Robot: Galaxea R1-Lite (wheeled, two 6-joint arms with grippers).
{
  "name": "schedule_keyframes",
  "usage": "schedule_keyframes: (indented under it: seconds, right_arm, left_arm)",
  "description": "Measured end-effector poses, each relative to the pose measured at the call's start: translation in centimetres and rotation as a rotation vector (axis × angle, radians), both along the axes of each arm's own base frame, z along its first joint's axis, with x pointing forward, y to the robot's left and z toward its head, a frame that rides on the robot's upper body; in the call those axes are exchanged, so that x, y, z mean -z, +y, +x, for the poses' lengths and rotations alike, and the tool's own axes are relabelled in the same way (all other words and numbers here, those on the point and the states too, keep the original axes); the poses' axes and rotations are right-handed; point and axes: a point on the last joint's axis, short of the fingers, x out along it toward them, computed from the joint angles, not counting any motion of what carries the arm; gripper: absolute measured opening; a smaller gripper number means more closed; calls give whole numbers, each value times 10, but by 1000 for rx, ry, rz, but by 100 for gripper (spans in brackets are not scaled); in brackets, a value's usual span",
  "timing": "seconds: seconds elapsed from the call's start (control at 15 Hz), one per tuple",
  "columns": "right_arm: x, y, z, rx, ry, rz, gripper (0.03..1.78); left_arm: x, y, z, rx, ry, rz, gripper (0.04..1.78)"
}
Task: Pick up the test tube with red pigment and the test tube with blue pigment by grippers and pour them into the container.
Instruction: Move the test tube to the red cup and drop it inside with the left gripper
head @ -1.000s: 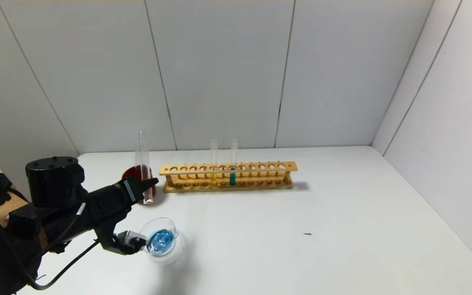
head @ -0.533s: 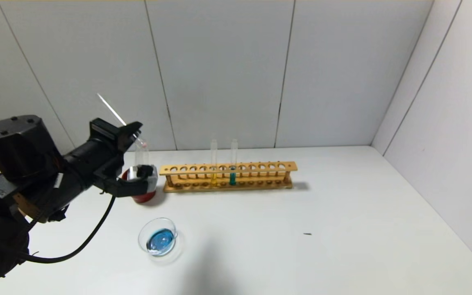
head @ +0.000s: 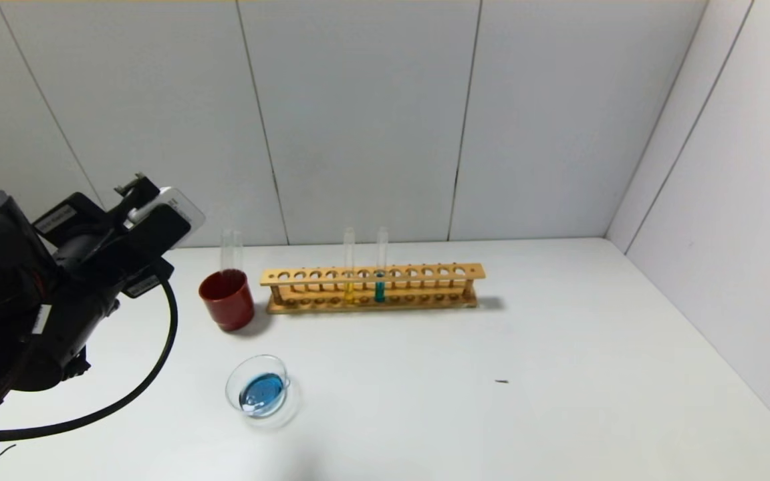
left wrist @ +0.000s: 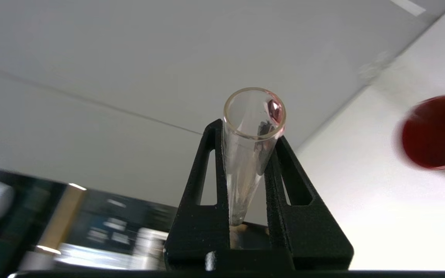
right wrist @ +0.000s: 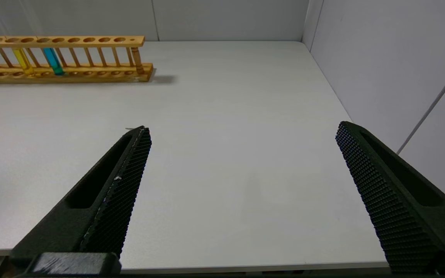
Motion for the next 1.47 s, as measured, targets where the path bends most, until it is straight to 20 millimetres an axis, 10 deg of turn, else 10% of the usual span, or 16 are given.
schedule_keyframes:
  seconds: [0.6, 1.47]
  right_arm:
    - [0, 0, 0, 0, 0, 0, 175]
    - [0, 0, 0, 0, 0, 0, 175]
  left_arm:
    - [36, -4, 20, 148, 58, -826, 31]
    - [79, 22, 74, 158, -18, -906, 31]
